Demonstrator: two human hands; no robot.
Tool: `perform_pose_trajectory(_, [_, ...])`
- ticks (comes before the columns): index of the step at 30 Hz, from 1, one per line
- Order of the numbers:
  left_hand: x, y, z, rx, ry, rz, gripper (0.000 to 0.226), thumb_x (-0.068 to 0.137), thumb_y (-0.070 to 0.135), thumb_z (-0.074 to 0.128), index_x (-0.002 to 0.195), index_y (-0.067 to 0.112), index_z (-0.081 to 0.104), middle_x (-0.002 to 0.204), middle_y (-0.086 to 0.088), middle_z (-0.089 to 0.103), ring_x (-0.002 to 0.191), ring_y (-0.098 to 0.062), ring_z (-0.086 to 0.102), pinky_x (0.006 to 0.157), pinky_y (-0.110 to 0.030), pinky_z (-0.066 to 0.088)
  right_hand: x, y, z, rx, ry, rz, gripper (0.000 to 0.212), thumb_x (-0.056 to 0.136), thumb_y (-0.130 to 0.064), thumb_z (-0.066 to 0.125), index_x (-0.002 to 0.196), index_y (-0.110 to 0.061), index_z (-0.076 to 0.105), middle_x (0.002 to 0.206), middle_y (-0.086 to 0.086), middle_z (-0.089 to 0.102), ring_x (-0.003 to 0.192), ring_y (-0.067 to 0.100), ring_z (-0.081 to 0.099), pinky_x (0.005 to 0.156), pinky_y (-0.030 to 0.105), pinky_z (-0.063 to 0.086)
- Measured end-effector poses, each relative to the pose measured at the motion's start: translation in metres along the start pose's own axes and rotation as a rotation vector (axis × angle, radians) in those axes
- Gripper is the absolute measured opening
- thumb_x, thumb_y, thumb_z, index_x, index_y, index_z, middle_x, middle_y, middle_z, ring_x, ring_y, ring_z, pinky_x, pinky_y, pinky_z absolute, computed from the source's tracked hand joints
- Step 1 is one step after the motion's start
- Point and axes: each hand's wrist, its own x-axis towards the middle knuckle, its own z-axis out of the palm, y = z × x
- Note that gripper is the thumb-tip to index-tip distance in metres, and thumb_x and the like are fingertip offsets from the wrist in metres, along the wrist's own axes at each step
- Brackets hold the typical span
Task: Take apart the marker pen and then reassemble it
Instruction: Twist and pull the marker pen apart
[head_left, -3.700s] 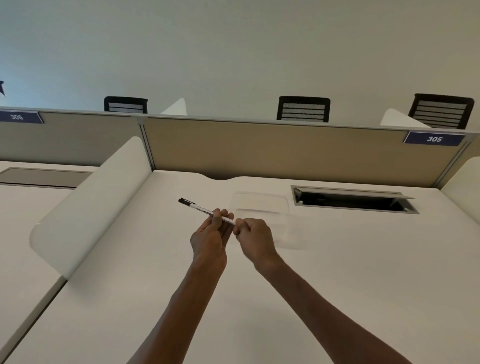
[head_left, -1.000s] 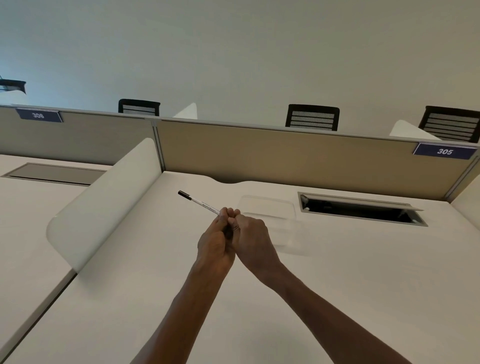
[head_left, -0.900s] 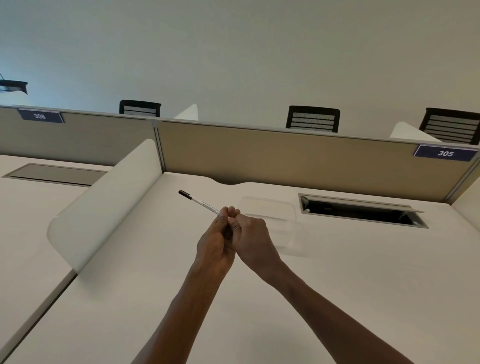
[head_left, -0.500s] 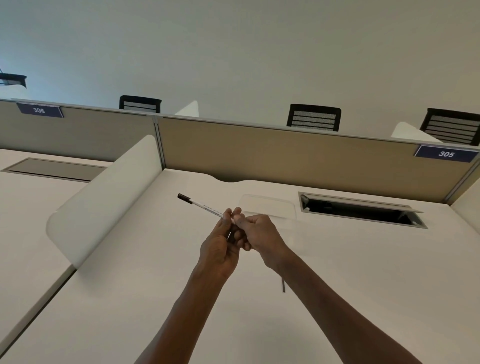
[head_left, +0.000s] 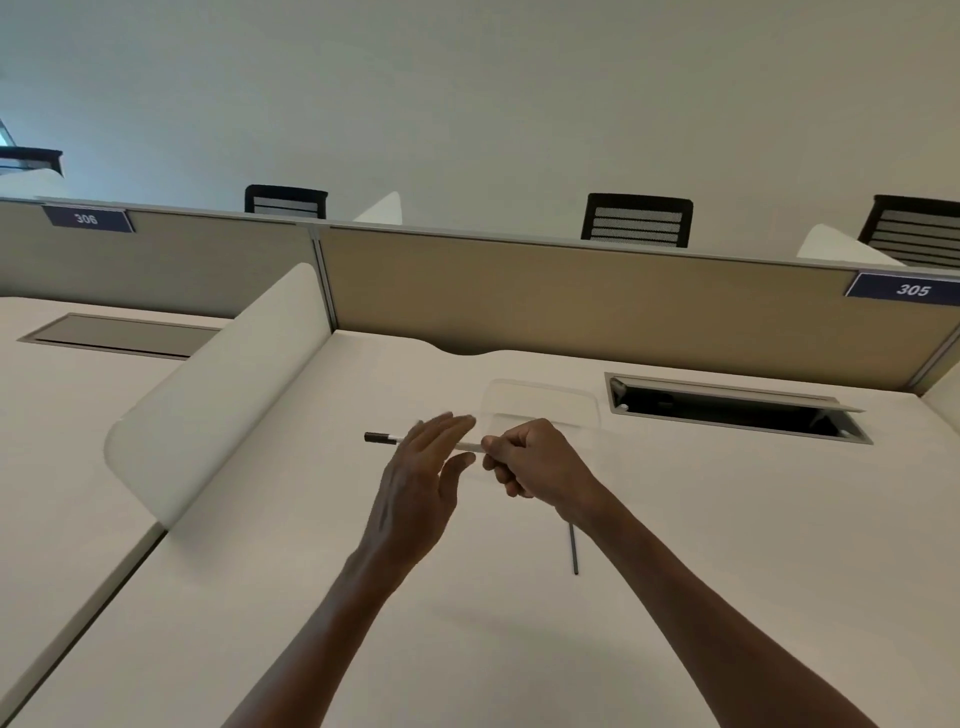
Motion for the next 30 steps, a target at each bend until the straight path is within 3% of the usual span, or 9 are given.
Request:
perform_pose_trajectory(2, [0.004,-0.007,-0.003,0.053,-0.062,0.061,0.036,0.087,0.008,0.068,0.123,0.009,0.065,0.119,-0.005,0.070,0.114,-0.023,0.062,0.096,-0.039,0.051,-0.002,0.001,-0.003,-0.015,-0.023,-0.023,0.035,0.096,-0.026,0.057,0.079,0.000,0.071,0.057,0.002,0.061,0.047,0.012,0.054,0.049,0.019,0.043])
perform_pose_trajectory(5, [0.004,-0.012,-0.007,-0.038,-0.135,0.068,0.026,0.092,0.009,0.064,0.117,0.012,0.070,0.099,-0.001,0.074,0.086,-0.017,0.066,0.072,-0.036,0.054,-0.002,0.005,-0.007,-0.097,-0.041,-0.083,0.033,0.097,-0.027,0.057,0.075,-0.005,0.070,0.056,-0.001,0.061,0.046,0.010,0.054,0.053,0.020,0.046])
perform_pose_trajectory(7, [0.003,-0.014,-0.006,-0.096,-0.143,0.057,0.023,0.093,0.009,0.062,0.114,0.014,0.072,0.091,0.002,0.073,0.079,-0.014,0.065,0.068,-0.034,0.053,-0.003,0.008,-0.010,-0.167,-0.052,-0.128,0.031,0.097,-0.024,0.057,0.071,-0.013,0.069,0.058,-0.002,0.062,0.046,0.007,0.055,0.053,0.020,0.047])
perform_pose_trajectory(11, [0.001,-0.010,0.003,-0.145,-0.115,0.018,0.024,0.091,0.003,0.063,0.110,0.013,0.073,0.087,0.002,0.073,0.078,-0.013,0.066,0.068,-0.033,0.054,-0.003,0.013,-0.014,-0.230,-0.035,-0.187,0.027,0.094,-0.015,0.059,0.070,-0.024,0.067,0.062,-0.003,0.066,0.049,0.005,0.059,0.055,0.025,0.051])
perform_pose_trajectory(16, [0.000,-0.008,0.007,-0.169,-0.079,-0.009,0.024,0.090,0.001,0.064,0.109,0.013,0.074,0.087,0.002,0.074,0.080,-0.011,0.066,0.069,-0.029,0.054,-0.006,0.012,-0.020,-0.172,-0.061,-0.218,0.016,0.093,-0.022,0.063,0.085,-0.012,0.073,0.070,0.002,0.071,0.056,0.008,0.064,0.053,0.023,0.049])
perform_pose_trajectory(20, [-0.003,-0.005,0.009,-0.184,-0.059,-0.038,0.023,0.089,-0.001,0.066,0.107,0.010,0.075,0.087,0.002,0.074,0.079,-0.010,0.066,0.070,-0.027,0.052,-0.008,0.005,-0.026,0.077,-0.036,-0.045,0.044,0.096,-0.042,0.055,0.091,-0.001,0.068,0.077,0.014,0.073,0.059,0.018,0.064,0.054,0.027,0.049])
perform_pose_trajectory(23, [-0.007,-0.004,0.011,-0.190,-0.064,-0.038,0.024,0.089,0.000,0.066,0.108,0.011,0.074,0.087,0.002,0.073,0.080,-0.010,0.065,0.070,-0.025,0.052,-0.007,0.007,-0.027,0.015,-0.013,0.042,0.054,0.097,-0.051,0.046,0.086,-0.003,0.069,0.072,0.011,0.073,0.054,0.017,0.061,0.050,0.025,0.045])
perform_pose_trajectory(26, [-0.009,-0.005,0.011,-0.177,-0.071,-0.042,0.025,0.090,0.001,0.065,0.109,0.014,0.074,0.086,0.003,0.073,0.079,-0.010,0.065,0.069,-0.024,0.051,-0.010,0.009,-0.025,-0.055,-0.021,0.053,0.054,0.097,-0.047,0.049,0.076,-0.002,0.071,0.063,0.007,0.070,0.048,0.014,0.057,0.046,0.022,0.040])
perform_pose_trajectory(30, [-0.010,-0.007,0.012,-0.169,-0.071,-0.058,0.025,0.089,0.000,0.065,0.108,0.013,0.074,0.086,0.003,0.072,0.079,-0.010,0.064,0.069,-0.022,0.050,-0.011,0.011,-0.024,-0.055,-0.012,-0.015,0.037,0.096,-0.032,0.058,0.073,-0.005,0.070,0.057,0.000,0.065,0.046,0.009,0.055,0.048,0.017,0.042])
